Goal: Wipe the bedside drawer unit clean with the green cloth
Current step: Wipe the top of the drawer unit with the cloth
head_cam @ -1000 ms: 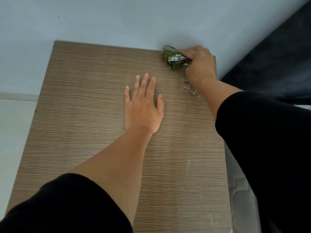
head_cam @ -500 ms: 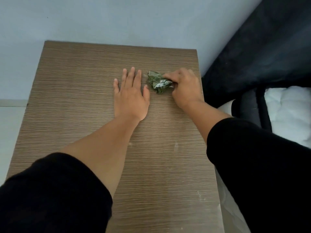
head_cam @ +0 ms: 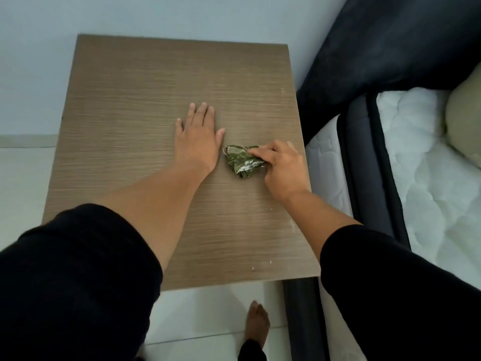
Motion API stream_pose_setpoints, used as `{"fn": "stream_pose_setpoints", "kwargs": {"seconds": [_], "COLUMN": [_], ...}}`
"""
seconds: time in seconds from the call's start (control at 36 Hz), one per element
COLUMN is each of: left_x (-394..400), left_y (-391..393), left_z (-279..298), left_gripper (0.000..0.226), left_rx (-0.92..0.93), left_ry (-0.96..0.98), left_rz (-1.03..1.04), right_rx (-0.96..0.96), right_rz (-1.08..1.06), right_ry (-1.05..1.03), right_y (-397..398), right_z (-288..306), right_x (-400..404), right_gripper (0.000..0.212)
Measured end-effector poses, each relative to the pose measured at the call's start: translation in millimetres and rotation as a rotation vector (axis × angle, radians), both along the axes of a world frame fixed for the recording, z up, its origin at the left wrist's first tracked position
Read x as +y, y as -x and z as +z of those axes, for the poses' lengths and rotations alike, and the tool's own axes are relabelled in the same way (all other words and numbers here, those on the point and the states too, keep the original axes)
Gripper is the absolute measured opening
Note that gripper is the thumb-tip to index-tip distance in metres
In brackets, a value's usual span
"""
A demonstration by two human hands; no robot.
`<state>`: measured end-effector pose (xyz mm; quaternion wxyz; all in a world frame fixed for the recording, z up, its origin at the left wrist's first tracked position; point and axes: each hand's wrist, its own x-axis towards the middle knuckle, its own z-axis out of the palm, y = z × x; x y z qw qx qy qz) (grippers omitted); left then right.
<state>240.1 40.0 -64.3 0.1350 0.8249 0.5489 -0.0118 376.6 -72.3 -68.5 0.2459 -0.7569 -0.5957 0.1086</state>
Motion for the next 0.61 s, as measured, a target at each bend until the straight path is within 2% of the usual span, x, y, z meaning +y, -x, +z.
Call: {"fn": "stream_pose_setpoints", "kwargs": {"seconds": [0.47,0.61], "left_x": [-85,-100], "left_y": [21,23], "left_z": [14,17], "left_gripper": [0.064,0.067], "left_rx": [0.066,0.093], "left_ry": [0.093,0.096], "left_rz": [-0.046,-0.054], "right_rx": [0.022,0.016], "right_rz": [0.028,0.051], "right_ry": [0.018,0.039], "right_y": [56,64], "right_z": [-2,7], "right_x": [-162,-188], "right_gripper": [0.054,0.046]}}
